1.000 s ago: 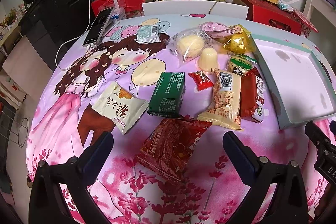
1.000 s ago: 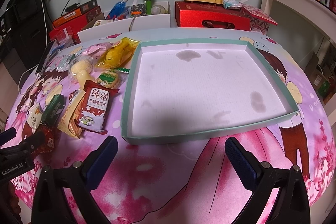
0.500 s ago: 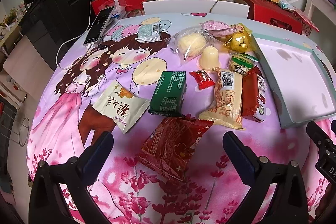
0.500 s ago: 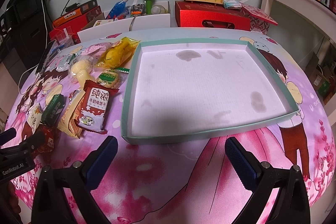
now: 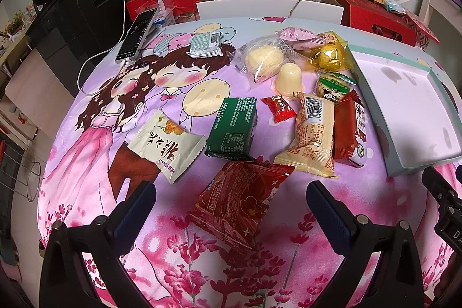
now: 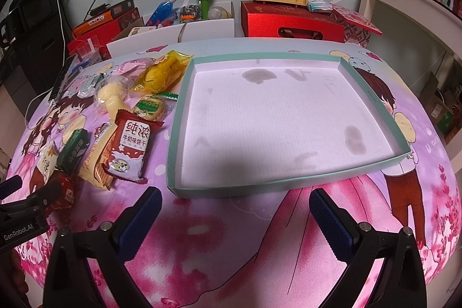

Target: Organize snacks

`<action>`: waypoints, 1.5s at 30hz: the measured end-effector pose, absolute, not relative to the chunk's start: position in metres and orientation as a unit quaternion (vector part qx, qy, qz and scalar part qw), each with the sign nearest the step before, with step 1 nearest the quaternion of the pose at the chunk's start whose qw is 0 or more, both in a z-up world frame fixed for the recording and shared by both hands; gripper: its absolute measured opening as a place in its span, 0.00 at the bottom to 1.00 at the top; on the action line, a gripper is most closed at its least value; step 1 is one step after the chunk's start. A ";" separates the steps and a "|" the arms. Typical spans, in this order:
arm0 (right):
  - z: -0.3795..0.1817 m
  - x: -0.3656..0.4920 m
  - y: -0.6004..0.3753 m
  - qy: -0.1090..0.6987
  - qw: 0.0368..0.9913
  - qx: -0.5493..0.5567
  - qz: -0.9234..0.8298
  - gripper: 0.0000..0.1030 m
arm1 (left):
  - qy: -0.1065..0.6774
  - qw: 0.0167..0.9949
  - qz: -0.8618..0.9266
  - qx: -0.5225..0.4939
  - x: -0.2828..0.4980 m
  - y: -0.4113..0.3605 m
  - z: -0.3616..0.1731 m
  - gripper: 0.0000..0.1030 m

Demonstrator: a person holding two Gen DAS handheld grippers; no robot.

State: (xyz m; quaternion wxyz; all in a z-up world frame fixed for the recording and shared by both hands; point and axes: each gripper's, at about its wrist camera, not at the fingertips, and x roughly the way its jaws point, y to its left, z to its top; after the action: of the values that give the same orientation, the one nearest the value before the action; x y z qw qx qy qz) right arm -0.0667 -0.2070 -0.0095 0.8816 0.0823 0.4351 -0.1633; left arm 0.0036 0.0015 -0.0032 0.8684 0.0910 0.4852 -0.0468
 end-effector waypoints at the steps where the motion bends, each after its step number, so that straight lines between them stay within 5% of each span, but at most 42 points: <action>1: -0.010 -0.066 -0.207 0.435 0.882 0.082 -0.164 1.00 | 0.485 0.868 -0.047 0.091 0.003 0.001 -0.003 1.00; 38: 0.024 -0.004 -0.174 0.424 0.898 0.097 -0.065 1.00 | 0.511 0.859 -0.043 0.012 0.058 0.037 0.014 1.00; 45: 0.005 0.027 -0.163 0.463 0.879 0.114 -0.031 0.85 | 0.537 0.842 -0.041 -0.002 0.084 0.037 0.002 1.00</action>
State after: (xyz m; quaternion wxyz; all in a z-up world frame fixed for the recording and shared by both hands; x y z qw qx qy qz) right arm 0.0271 -0.1634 0.0051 0.8787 0.1140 0.4626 -0.0311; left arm 0.0840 0.0374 0.0017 0.8423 -0.0016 0.5374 -0.0414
